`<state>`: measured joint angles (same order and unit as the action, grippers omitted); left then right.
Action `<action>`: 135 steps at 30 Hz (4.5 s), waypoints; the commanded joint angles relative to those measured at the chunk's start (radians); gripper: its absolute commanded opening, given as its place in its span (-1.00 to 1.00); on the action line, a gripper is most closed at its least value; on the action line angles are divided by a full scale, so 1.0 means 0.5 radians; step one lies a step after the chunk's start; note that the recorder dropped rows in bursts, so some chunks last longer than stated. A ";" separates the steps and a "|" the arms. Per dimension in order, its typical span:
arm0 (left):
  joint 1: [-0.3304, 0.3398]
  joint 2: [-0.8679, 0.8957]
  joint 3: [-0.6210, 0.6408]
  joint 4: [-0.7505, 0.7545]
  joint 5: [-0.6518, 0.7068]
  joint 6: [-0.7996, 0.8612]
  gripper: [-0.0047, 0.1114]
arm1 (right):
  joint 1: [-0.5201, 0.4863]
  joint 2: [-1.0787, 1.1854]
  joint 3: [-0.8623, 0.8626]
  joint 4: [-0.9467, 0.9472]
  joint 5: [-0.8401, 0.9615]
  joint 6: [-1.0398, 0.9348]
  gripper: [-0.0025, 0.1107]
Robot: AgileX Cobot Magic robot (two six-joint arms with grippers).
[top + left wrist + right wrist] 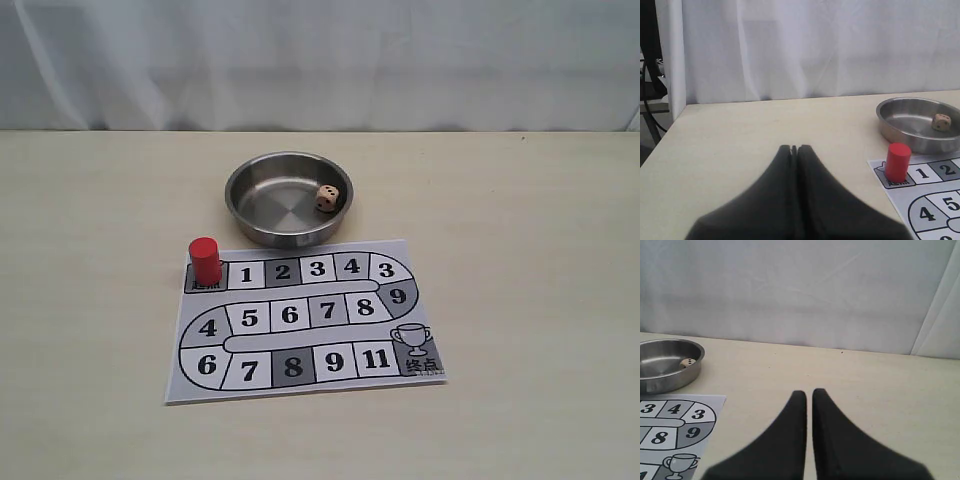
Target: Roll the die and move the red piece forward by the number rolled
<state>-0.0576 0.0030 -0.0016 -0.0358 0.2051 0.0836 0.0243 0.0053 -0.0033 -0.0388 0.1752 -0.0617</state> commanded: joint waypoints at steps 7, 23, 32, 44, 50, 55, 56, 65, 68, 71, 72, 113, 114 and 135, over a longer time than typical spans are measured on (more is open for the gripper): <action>0.000 -0.006 0.003 -0.005 -0.018 0.003 -0.92 | 0.003 -0.011 0.007 0.006 0.005 0.003 -0.89; 0.000 -0.006 0.003 -0.005 -0.018 0.003 -0.92 | 0.003 -0.011 -0.243 0.497 -0.334 0.035 -0.89; 0.000 -0.006 0.003 -0.005 -0.018 0.003 -0.92 | 0.003 0.524 -1.046 0.524 0.309 0.035 -0.88; 0.000 -0.006 0.003 -0.005 -0.018 0.003 -0.92 | 0.003 1.400 -1.543 0.542 0.501 -0.368 -0.88; 0.000 -0.006 0.003 -0.005 -0.018 0.003 -0.92 | 0.003 1.782 -1.769 0.542 0.686 -0.474 -0.88; 0.000 -0.006 0.003 -0.005 -0.018 0.003 -0.92 | 0.003 2.032 -1.915 0.617 0.814 -0.562 -0.88; 0.000 -0.006 0.003 -0.005 -0.018 0.003 -0.92 | 0.003 2.083 -1.944 0.678 0.841 -0.608 -0.88; 0.000 -0.006 0.003 -0.005 -0.018 0.003 -0.92 | 0.149 2.489 -2.162 0.933 0.962 -0.895 -0.88; 0.000 -0.006 0.003 -0.005 -0.018 0.003 -0.92 | 0.288 2.629 -2.243 0.823 0.952 -0.826 -0.88; 0.000 -0.006 0.003 -0.005 -0.018 0.003 -0.92 | 0.405 2.799 -2.374 0.650 0.970 -0.647 -0.88; 0.000 -0.006 0.003 -0.005 -0.018 0.003 -0.92 | 0.446 2.859 -2.423 0.581 0.979 -0.606 -0.88; 0.000 -0.006 0.003 -0.005 -0.018 0.003 -0.92 | 0.750 4.891 -4.554 0.518 1.801 -0.676 -0.09; 0.000 -0.006 0.003 -0.005 -0.018 0.003 -0.92 | 0.750 4.916 -4.554 0.586 1.769 -0.676 -0.09; 0.000 -0.006 0.003 -0.005 -0.018 0.003 -0.92 | 0.750 5.085 -4.554 0.496 1.536 -0.971 0.26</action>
<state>-0.0576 0.0030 -0.0016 -0.0358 0.2051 0.0836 0.3973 2.5423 -2.2775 0.2177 0.9503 -0.4652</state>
